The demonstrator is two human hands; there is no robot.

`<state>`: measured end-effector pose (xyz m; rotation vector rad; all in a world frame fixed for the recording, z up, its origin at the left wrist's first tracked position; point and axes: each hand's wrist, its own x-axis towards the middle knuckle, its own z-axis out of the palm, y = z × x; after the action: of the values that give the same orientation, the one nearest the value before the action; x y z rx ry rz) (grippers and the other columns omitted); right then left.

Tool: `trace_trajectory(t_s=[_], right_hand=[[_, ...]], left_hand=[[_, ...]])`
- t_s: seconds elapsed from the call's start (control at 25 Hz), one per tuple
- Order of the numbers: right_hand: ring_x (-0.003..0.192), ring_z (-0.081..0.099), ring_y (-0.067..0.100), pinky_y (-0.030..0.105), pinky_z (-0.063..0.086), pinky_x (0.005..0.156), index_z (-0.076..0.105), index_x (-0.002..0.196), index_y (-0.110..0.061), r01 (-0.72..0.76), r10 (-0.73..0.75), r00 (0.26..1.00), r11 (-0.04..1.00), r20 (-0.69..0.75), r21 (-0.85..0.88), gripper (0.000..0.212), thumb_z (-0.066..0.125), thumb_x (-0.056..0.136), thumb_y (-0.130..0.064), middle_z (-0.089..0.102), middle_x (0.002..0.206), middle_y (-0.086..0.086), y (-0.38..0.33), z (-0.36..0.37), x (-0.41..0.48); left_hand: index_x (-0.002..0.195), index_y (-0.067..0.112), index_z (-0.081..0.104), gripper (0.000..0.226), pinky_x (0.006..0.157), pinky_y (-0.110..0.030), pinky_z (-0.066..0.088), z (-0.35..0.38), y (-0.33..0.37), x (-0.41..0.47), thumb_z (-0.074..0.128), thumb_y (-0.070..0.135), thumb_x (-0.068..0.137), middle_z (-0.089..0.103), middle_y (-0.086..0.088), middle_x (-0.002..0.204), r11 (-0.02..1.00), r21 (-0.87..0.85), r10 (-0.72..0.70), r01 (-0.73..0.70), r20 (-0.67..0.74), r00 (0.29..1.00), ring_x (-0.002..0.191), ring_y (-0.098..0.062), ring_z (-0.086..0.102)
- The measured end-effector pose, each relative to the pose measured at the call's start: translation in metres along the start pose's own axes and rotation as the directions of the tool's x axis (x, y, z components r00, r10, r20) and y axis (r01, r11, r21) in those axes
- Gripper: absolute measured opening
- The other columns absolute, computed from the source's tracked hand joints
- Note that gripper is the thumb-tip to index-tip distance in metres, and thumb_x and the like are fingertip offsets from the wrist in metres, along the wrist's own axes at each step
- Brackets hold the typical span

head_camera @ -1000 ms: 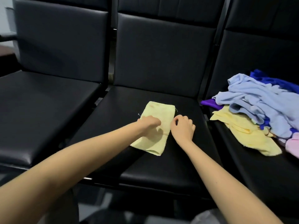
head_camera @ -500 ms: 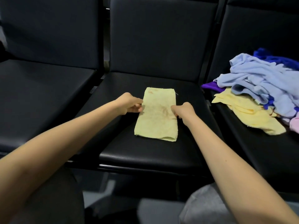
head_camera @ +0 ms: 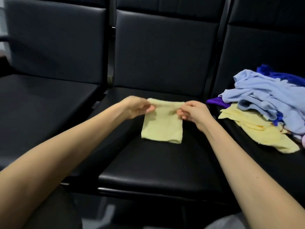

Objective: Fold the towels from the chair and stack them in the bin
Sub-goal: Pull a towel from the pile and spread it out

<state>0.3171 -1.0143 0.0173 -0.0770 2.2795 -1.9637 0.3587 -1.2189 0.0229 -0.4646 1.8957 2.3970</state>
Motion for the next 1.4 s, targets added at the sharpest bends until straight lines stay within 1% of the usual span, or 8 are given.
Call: trace_trajectory(t_s=[0.16, 0.24, 0.36, 0.52, 0.68, 0.84, 1.16, 1.4], right_hand=[[0.088, 0.059, 0.016, 0.032, 0.049, 0.088, 0.056, 0.081, -0.019, 0.336, -0.33, 0.942, 0.929, -0.063, 0.154, 0.02, 0.059, 0.088, 0.0, 0.063, 0.085, 0.003, -0.016, -0.001, 0.006], [0.083, 0.059, 0.014, 0.028, 0.049, 0.085, 0.056, 0.08, -0.016, 0.272, -0.28, 0.96, 0.943, 0.011, 0.189, 0.021, 0.058, 0.087, 0.003, 0.062, 0.083, 0.004, -0.014, -0.001, 0.001], [0.075, 0.061, 0.013, 0.024, 0.052, 0.076, 0.057, 0.077, -0.011, -0.113, 0.124, 0.961, 0.992, 0.246, -0.059, 0.018, 0.058, 0.087, 0.005, 0.061, 0.078, 0.007, 0.005, -0.002, -0.01], [0.073, 0.061, 0.016, 0.023, 0.052, 0.063, 0.055, 0.085, -0.006, -0.37, 0.387, 0.905, 0.921, 0.176, -0.125, 0.011, 0.054, 0.094, -0.012, 0.062, 0.083, 0.011, 0.017, -0.005, -0.009], [0.055, 0.05, 0.01, 0.017, 0.041, 0.041, 0.053, 0.099, -0.005, -0.353, 0.367, 0.93, 0.91, 0.023, -0.219, 0.027, 0.054, 0.095, -0.031, 0.059, 0.073, 0.006, 0.017, 0.007, -0.002], [0.054, 0.034, 0.011, 0.023, 0.027, 0.047, 0.054, 0.087, -0.01, -0.282, 0.296, 0.954, 0.854, -0.037, -0.436, 0.02, 0.06, 0.085, -0.029, 0.049, 0.065, -0.001, 0.022, 0.024, 0.001], [0.087, 0.062, 0.023, 0.03, 0.051, 0.072, 0.058, 0.091, -0.008, -0.397, 0.406, 0.913, 0.907, 0.041, -0.141, 0.016, 0.06, 0.076, -0.006, 0.06, 0.101, 0.011, 0.021, 0.021, 0.005], [0.086, 0.06, 0.022, 0.035, 0.053, 0.079, 0.059, 0.095, -0.009, -0.25, 0.257, 0.966, 0.919, -0.019, -0.304, 0.011, 0.061, 0.086, -0.015, 0.062, 0.093, 0.008, 0.027, 0.016, -0.002]], left_hand=[[0.08, 0.007, 0.055, 0.02, 0.081, -0.02, 0.056, 0.0, 0.013, -0.001, 0.048, -0.007, 0.092, 0.063, -0.001, 0.074, 0.913, -0.182, 0.38, -0.365, 0.051, 0.924, 0.072, -0.007, 0.065], [0.074, 0.006, 0.053, 0.026, 0.068, -0.018, 0.056, -0.008, 0.003, -0.004, 0.047, -0.016, 0.087, 0.064, -0.001, 0.064, 0.931, -0.151, 0.343, -0.333, 0.044, 0.938, 0.063, -0.007, 0.065], [0.061, 0.004, 0.054, 0.029, 0.059, -0.023, 0.053, -0.023, -0.025, -0.005, 0.048, -0.021, 0.075, 0.054, -0.011, 0.073, 0.995, 0.093, 0.031, -0.036, 0.058, 0.998, 0.068, -0.017, 0.057], [0.086, 0.001, 0.056, 0.01, 0.057, -0.024, 0.058, -0.022, -0.029, -0.004, 0.049, -0.005, 0.086, 0.058, -0.01, 0.085, 0.983, 0.101, -0.138, 0.151, -0.12, 0.983, 0.074, -0.018, 0.061], [0.083, 0.009, 0.054, 0.018, 0.046, -0.018, 0.053, -0.013, -0.027, -0.001, 0.063, 0.022, 0.088, 0.055, -0.006, 0.075, 0.978, 0.133, -0.129, 0.157, -0.201, 0.971, 0.064, -0.014, 0.057], [0.08, 0.012, 0.053, 0.013, 0.044, -0.016, 0.05, -0.006, -0.028, 0.0, 0.065, 0.012, 0.085, 0.051, -0.002, 0.078, 0.931, 0.31, -0.125, 0.194, -0.228, 0.966, 0.063, -0.009, 0.051], [0.099, 0.007, 0.056, 0.011, 0.059, -0.028, 0.049, -0.005, -0.027, -0.007, 0.059, 0.011, 0.089, 0.057, -0.006, 0.083, 0.964, 0.055, -0.254, 0.259, -0.083, 0.964, 0.069, -0.016, 0.057], [0.088, 0.01, 0.057, 0.01, 0.057, -0.026, 0.051, 0.005, -0.03, -0.006, 0.066, 0.012, 0.085, 0.06, -0.006, 0.08, 0.826, 0.551, -0.001, 0.116, -0.204, 0.979, 0.068, -0.017, 0.059]])
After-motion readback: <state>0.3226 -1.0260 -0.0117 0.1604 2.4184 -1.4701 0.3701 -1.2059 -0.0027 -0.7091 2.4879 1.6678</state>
